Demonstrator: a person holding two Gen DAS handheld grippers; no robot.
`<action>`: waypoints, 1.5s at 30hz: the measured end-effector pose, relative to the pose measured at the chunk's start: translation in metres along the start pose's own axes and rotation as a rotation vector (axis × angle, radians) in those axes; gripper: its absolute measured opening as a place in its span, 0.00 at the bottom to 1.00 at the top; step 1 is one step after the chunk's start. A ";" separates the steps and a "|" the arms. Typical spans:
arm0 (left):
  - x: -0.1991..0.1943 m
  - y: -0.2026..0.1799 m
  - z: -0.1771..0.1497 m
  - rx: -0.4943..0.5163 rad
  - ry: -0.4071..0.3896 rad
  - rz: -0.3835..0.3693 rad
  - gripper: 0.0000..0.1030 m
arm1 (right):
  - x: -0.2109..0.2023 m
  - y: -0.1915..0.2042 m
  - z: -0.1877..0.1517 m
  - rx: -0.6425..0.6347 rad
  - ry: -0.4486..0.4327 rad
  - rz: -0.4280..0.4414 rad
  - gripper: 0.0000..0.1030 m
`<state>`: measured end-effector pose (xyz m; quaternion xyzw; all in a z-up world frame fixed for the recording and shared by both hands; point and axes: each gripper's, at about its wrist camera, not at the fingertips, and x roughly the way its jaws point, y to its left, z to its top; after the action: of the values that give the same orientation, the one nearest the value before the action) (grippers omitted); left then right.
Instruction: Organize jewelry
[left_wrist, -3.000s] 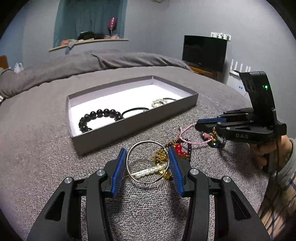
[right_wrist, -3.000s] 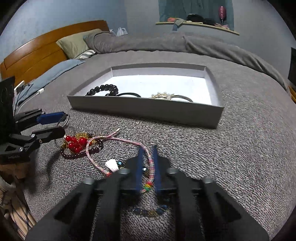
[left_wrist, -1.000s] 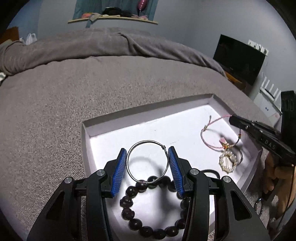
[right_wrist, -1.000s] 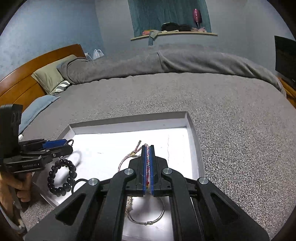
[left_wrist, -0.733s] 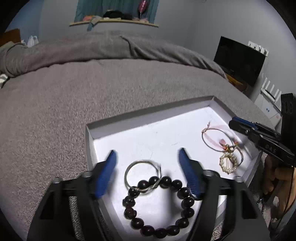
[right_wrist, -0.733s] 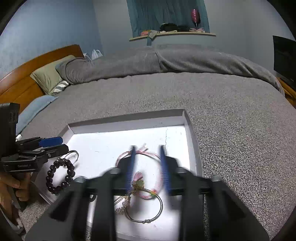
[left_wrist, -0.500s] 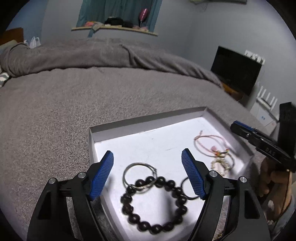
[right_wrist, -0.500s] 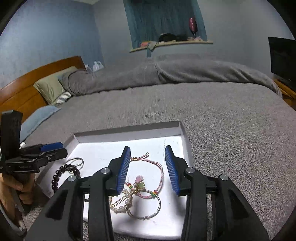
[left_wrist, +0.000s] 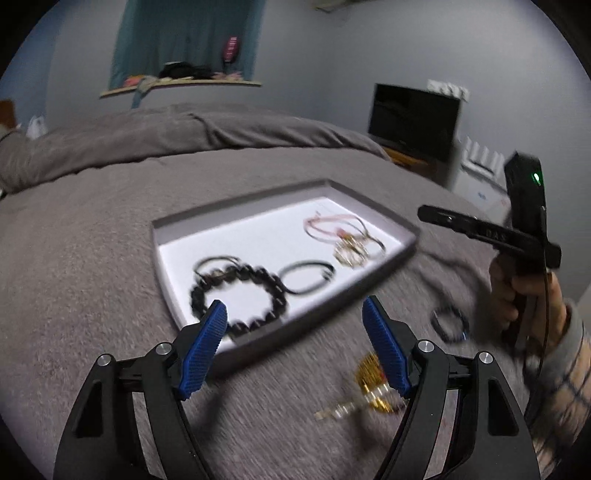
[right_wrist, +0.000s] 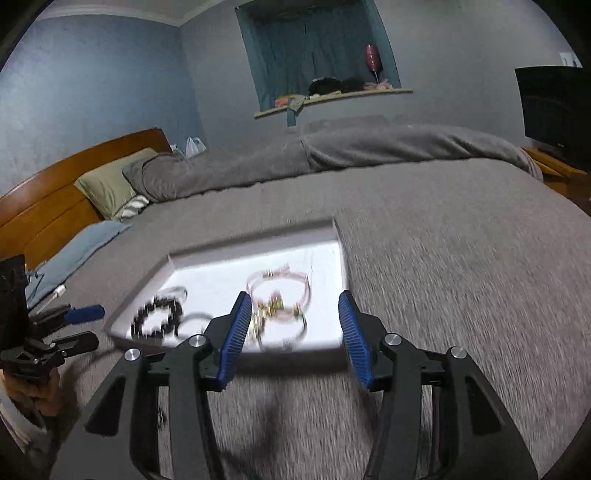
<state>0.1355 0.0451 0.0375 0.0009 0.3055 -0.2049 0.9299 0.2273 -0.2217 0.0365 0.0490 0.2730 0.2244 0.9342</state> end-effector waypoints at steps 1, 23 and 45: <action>-0.001 -0.002 -0.004 0.006 0.004 -0.013 0.74 | -0.001 0.001 -0.002 -0.001 0.008 -0.002 0.48; 0.010 -0.039 -0.040 0.132 0.132 -0.128 0.51 | -0.027 0.005 -0.053 -0.014 0.141 0.063 0.55; -0.003 -0.014 -0.033 0.064 0.100 -0.115 0.07 | -0.023 0.016 -0.055 -0.052 0.158 0.096 0.59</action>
<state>0.1090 0.0375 0.0137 0.0234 0.3444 -0.2675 0.8996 0.1742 -0.2191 0.0045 0.0199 0.3371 0.2792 0.8989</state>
